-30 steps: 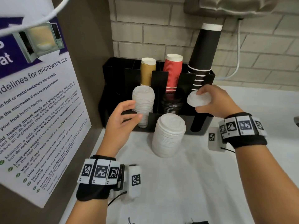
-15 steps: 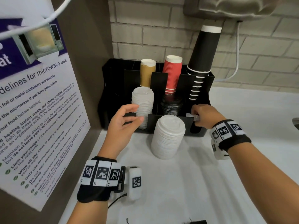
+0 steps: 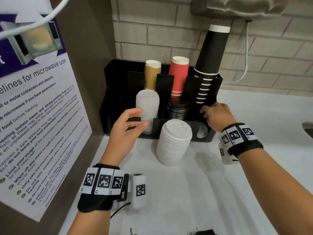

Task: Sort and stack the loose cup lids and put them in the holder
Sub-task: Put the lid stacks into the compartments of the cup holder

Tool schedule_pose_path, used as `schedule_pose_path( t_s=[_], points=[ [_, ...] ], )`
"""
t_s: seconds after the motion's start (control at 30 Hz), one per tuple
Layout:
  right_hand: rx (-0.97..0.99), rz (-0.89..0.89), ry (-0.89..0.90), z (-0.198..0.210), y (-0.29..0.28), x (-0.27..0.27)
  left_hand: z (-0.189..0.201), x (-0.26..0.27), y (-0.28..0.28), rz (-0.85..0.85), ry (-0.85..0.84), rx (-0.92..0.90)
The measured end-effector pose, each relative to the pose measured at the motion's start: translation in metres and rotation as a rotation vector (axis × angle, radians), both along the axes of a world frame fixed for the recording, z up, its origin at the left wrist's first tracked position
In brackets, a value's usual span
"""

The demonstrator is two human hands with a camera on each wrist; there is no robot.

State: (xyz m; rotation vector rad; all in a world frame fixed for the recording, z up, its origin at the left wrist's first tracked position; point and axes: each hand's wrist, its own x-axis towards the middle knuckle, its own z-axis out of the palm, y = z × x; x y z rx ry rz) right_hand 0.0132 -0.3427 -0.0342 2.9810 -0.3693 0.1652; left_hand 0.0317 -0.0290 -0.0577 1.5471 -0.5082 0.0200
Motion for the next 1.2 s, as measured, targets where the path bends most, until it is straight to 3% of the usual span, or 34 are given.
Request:
schedule_pose_path(
  t_s=[0.17,0.33,0.4,0.53,0.63,0.8,1.2],
  points=[
    [0.125,-0.042,0.215,-0.007,0.010,-0.004,0.001,0.001,0.001,0.000,-0.008,-0.004],
    [0.082,-0.043,0.290,-0.014,0.015,-0.006,0.001,0.000,0.003,0.003,-0.007,-0.008],
    [0.175,-0.035,0.190,-0.009,0.015,-0.006,0.001,0.000,0.003,-0.001,-0.007,-0.008],
    [0.536,0.230,-0.306,0.008,0.031,-0.012,0.001,0.000,0.003,0.002,-0.008,-0.018],
    [0.750,0.403,-0.305,0.016,0.061,-0.024,0.001,-0.001,0.003,0.002,-0.009,-0.010],
    [0.632,0.334,-0.048,0.012,0.086,-0.031,0.002,-0.002,0.003,-0.003,-0.013,-0.011],
    [0.657,0.271,-0.068,0.002,0.099,-0.030,0.002,-0.002,0.001,-0.015,0.000,0.002]
  ],
)
